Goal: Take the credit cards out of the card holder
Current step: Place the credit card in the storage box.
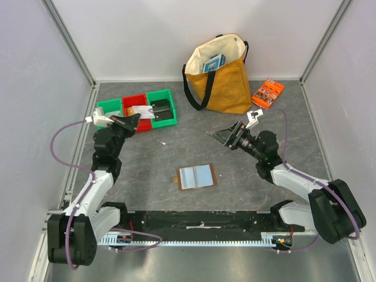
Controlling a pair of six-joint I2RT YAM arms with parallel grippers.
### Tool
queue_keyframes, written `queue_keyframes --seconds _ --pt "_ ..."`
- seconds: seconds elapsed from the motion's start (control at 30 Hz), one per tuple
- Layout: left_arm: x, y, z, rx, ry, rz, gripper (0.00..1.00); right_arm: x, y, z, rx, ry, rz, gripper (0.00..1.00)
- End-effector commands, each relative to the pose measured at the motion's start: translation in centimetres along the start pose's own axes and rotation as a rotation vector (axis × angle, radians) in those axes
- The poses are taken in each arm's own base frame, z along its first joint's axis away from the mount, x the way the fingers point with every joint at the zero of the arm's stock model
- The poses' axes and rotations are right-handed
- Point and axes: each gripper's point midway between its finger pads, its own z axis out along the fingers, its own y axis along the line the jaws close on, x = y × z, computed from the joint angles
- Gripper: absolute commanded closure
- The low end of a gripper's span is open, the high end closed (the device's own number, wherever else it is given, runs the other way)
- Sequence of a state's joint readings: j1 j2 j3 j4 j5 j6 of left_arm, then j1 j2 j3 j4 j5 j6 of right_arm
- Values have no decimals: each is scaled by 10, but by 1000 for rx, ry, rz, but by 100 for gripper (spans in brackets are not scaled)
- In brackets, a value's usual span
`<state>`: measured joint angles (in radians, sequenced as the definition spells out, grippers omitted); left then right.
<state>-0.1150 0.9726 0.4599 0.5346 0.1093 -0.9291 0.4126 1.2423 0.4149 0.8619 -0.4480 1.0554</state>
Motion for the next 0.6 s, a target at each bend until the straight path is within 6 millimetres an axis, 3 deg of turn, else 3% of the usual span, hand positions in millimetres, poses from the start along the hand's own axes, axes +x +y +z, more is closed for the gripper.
queue_keyframes --seconds 0.0,0.13,0.33,0.4,0.57 --pt "-48 11 4 -13 -54 106 98 2 -14 -7 122 100 -226 2" --pt "-87 35 6 -85 -119 127 98 4 -17 -11 154 146 -296 2" --pt "-129 80 17 -230 -138 202 98 9 -21 -16 155 182 -358 2" --pt "-132 104 25 -290 -97 219 98 11 -21 -18 150 196 -378 2" --pt "-143 138 40 -386 -70 290 98 18 -21 -19 132 239 -404 2"
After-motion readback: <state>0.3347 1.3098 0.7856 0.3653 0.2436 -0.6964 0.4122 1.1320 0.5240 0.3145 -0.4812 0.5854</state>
